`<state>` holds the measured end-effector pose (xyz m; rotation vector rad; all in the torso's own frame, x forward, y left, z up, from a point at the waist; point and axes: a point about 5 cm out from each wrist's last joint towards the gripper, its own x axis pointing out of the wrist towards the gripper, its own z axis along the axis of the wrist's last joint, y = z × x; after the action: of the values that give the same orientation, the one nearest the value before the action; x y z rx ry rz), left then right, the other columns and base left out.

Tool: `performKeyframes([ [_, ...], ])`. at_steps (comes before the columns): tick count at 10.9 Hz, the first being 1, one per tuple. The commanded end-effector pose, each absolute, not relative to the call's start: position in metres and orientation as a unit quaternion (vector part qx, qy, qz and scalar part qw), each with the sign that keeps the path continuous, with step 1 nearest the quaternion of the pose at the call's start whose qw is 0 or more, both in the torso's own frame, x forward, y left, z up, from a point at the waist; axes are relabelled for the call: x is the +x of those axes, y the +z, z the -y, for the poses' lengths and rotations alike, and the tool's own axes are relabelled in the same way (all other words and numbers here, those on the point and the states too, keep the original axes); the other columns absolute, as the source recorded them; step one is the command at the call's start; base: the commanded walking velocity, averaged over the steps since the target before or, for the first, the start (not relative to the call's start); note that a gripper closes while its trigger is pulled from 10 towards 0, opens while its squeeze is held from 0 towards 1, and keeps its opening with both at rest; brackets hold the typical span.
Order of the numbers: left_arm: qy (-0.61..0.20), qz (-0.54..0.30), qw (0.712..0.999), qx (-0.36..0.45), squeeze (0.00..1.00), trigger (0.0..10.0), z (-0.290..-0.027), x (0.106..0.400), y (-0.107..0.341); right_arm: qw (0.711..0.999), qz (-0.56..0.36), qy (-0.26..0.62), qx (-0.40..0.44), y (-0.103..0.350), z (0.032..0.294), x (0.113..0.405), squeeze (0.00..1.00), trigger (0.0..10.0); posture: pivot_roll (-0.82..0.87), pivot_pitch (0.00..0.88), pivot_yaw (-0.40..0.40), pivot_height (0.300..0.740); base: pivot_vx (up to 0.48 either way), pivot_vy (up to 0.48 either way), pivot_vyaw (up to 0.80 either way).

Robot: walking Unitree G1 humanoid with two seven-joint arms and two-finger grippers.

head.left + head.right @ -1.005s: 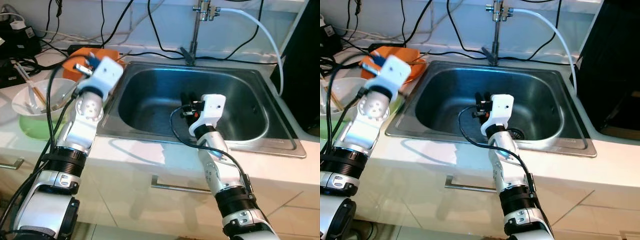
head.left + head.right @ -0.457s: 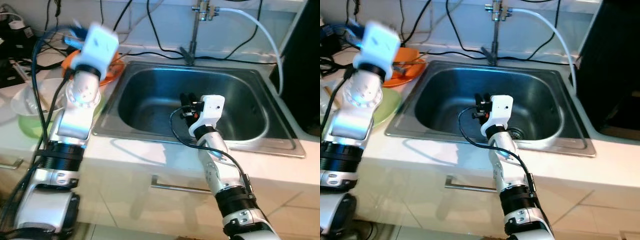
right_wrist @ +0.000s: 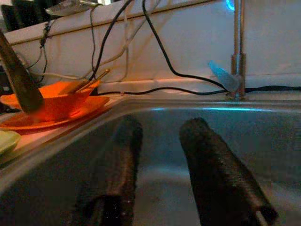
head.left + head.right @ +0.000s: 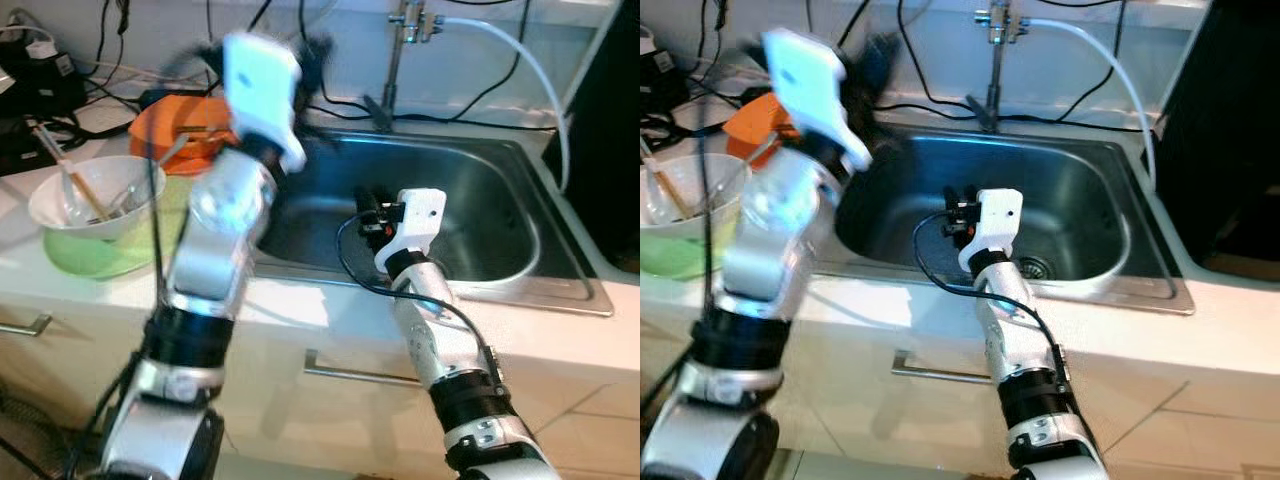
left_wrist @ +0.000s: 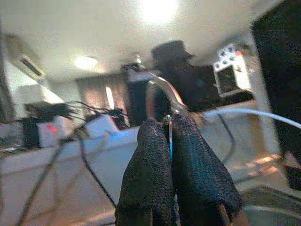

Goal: Kitchen organization

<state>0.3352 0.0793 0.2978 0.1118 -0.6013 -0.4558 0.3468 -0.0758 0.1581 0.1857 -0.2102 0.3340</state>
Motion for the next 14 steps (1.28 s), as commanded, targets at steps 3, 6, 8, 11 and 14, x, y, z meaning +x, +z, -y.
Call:
performKeyframes([
  [3,-0.252,0.271,0.928,0.04,0.0,10.0,-0.075,0.334,0.282,0.952,0.133,0.268,0.071,0.173,0.076,0.34,0.0,10.0,0.16,0.0,0.009,0.74,0.0,0.0,0.0],
  [6,-0.268,0.264,0.926,0.04,0.0,10.0,-0.074,0.333,0.278,0.936,0.142,0.314,0.076,0.179,0.075,0.335,0.0,10.0,0.15,0.0,0.012,0.74,0.0,0.0,0.0],
  [8,-0.311,0.24,0.919,0.032,0.0,10.0,-0.064,0.33,0.268,0.935,0.14,0.315,0.085,0.18,0.07,0.335,0.0,10.0,0.15,0.0,0.011,0.74,0.0,0.0,0.0],
  [11,-0.36,0.214,0.908,0.021,0.0,10.0,-0.05,0.322,0.255,0.931,0.137,0.326,0.093,0.179,0.063,0.331,0.0,10.0,0.16,0.0,0.011,0.74,0.0,0.0,0.0],
  [14,-0.364,0.21,0.907,0.02,0.0,10.0,-0.05,0.322,0.254,0.931,0.138,0.325,0.094,0.179,0.061,0.33,0.0,1.1,0.16,0.0,0.011,0.74,0.0,0.0,0.0],
])
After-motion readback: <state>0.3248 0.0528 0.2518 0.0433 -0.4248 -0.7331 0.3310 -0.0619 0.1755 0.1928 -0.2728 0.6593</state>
